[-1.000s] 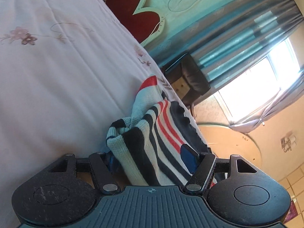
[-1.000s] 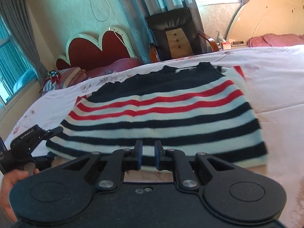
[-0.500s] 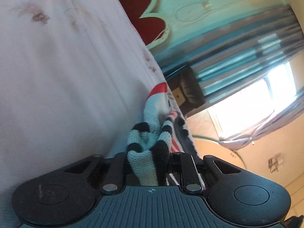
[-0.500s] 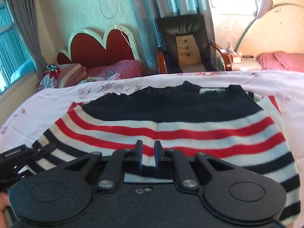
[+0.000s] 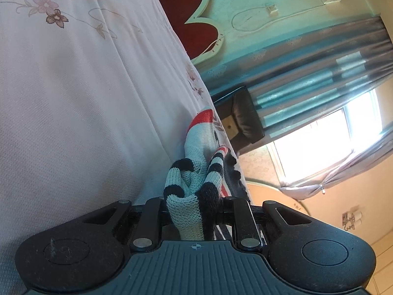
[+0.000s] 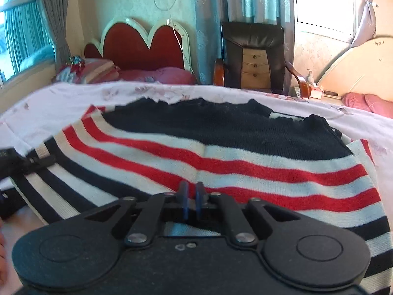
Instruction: Fold small clothes
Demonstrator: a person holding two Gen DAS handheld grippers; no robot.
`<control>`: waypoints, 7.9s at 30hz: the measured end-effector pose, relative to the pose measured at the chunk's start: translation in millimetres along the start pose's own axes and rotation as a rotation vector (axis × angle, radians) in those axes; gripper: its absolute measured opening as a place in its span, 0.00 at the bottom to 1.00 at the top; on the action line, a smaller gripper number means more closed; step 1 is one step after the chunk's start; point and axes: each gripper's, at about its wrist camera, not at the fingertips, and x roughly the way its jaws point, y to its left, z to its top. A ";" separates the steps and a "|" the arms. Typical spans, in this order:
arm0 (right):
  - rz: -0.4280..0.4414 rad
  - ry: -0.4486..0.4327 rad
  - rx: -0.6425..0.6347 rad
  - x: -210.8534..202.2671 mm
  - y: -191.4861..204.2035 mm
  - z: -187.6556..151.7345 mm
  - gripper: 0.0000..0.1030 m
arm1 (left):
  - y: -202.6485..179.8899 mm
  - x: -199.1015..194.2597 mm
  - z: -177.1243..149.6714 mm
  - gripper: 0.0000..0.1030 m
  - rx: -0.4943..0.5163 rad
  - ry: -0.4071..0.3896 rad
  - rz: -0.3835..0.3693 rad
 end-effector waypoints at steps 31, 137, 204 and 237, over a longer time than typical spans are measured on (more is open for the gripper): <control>0.251 -0.001 0.839 -38.8 -190.9 -43.0 0.22 | -212.7 64.2 -158.3 0.28 0.779 0.394 0.043; -0.085 -0.049 0.232 -9.1 -227.3 6.4 0.19 | -234.5 172.8 -109.7 0.87 0.935 0.422 0.175; 0.209 0.064 0.607 -63.6 -245.7 -50.3 0.53 | -204.0 103.7 -89.2 0.74 0.721 0.643 0.037; 0.207 -0.017 0.460 -64.2 -193.6 -12.3 0.32 | -221.0 96.1 -90.1 0.45 0.799 0.698 -0.130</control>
